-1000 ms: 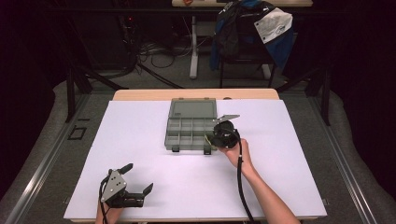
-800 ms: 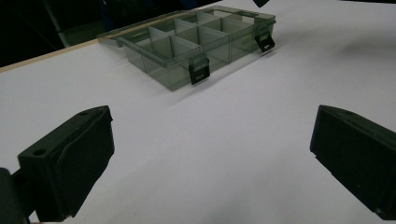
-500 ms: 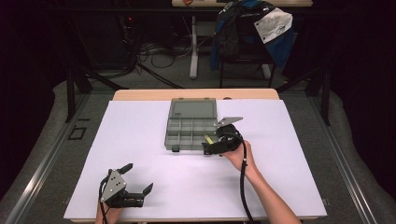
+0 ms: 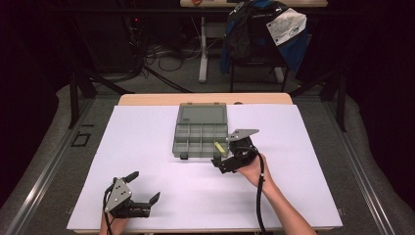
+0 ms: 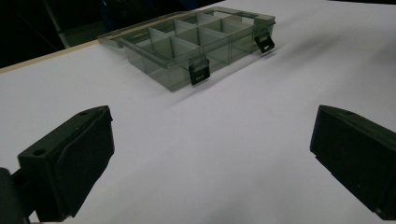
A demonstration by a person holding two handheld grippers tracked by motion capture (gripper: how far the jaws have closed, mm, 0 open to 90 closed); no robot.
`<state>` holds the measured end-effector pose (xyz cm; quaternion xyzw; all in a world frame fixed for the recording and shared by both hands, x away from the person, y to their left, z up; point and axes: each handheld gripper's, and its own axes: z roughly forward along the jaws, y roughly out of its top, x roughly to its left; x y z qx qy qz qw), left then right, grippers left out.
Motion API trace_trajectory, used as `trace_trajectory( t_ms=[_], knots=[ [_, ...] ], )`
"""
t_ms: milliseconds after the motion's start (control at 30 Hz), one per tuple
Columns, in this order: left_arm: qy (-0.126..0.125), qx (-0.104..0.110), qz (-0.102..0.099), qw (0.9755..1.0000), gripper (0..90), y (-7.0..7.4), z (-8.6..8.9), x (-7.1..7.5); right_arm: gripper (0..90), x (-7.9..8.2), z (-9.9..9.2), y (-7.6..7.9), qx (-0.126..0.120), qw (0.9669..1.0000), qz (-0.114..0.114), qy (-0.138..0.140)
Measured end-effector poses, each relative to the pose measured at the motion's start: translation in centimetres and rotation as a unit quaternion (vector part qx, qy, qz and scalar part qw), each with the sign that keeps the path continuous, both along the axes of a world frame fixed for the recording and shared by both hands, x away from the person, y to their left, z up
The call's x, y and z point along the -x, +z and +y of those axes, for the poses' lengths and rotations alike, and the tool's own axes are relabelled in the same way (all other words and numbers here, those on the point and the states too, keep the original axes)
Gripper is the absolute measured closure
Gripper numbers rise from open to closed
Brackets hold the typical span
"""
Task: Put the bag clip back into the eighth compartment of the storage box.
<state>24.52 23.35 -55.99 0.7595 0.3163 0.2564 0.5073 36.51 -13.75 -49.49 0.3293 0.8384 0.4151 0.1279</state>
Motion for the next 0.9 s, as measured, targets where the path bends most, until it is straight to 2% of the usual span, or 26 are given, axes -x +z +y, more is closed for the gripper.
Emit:
trace_trajectory(
  t_ms=[33,233,767,900],
  knots=[
    [0.0,0.0,0.0,1.0,0.0,0.0,0.0,0.0,0.0,0.7,-0.1,-0.1,-0.002,1.0,-0.004,0.005],
    [0.0,0.001,-0.002,1.0,0.0,0.1,0.2,0.0,0.0,2.4,-0.3,-0.2,-0.003,0.9998,-0.013,0.014],
    [0.001,0.002,-0.001,1.0,0.0,0.1,0.2,0.0,0.0,5.4,-2.0,-0.7,-0.017,0.999,-0.035,0.024],
    [-0.001,0.001,0.0,1.0,0.0,0.1,0.1,0.0,0.0,6.3,-2.5,-0.9,-0.019,0.9983,-0.048,0.026]
  ],
)
